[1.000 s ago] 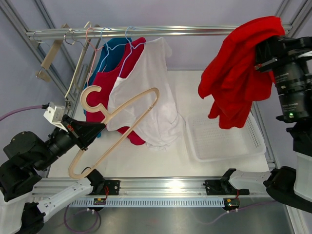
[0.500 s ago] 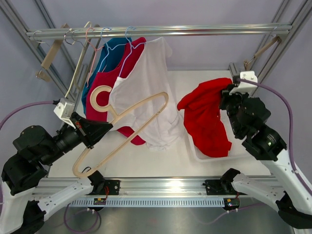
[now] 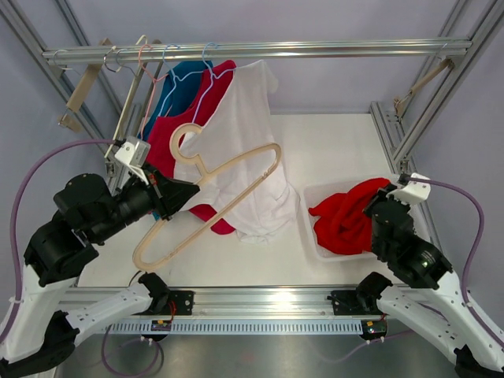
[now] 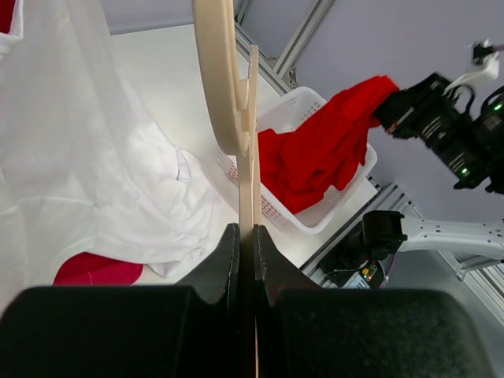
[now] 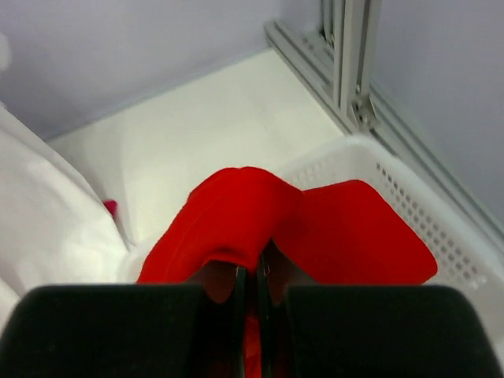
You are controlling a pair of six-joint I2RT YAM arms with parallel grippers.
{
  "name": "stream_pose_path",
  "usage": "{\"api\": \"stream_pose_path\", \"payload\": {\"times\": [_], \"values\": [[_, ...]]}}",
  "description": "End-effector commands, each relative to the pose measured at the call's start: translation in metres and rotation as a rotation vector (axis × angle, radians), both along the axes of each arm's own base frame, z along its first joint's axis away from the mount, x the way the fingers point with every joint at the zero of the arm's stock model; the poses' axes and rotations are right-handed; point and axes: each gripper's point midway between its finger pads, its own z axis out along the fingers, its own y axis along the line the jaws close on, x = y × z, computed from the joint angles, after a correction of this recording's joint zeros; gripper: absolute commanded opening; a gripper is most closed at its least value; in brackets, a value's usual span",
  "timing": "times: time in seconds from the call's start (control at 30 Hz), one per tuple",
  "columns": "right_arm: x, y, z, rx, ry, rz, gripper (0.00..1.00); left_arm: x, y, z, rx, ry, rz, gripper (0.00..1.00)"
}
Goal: Remove the t-shirt from the hanger
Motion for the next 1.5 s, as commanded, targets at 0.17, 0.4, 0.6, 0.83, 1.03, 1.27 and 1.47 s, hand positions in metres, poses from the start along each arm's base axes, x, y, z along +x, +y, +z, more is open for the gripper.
{"api": "stream_pose_path", "payload": {"times": [0.17,0.4,0.6,0.83,1.03,1.27,1.47], "values": [[0.001,0.0,-0.066,0.171,0.029,-0.125,0.35,0.044,-0.016,0.033,-0.028,-0.082,0.098,0.0],[0.002,0.026,-0.076,0.219,0.1,0.005,0.93,0.075,-0.051,0.034,0.02,-0.079,0.121,0.0],[-0.019,0.044,-0.046,0.239,0.205,0.179,1.0,0.083,-0.096,0.051,0.092,-0.145,0.129,0.0],[-0.064,0.019,0.053,0.33,-0.051,0.325,0.99,0.119,-0.138,0.055,0.135,-0.179,0.169,0.0],[-0.063,0.03,0.048,0.313,-0.052,0.385,0.04,0.148,-0.181,0.076,0.103,-0.215,0.179,0.0],[-0.068,0.048,0.04,0.313,-0.039,0.494,0.04,0.182,-0.217,0.091,0.1,-0.285,0.225,0.0],[-0.078,0.054,0.051,0.318,-0.077,0.572,0.06,0.204,-0.25,0.084,0.086,-0.343,0.202,0.0]]}}
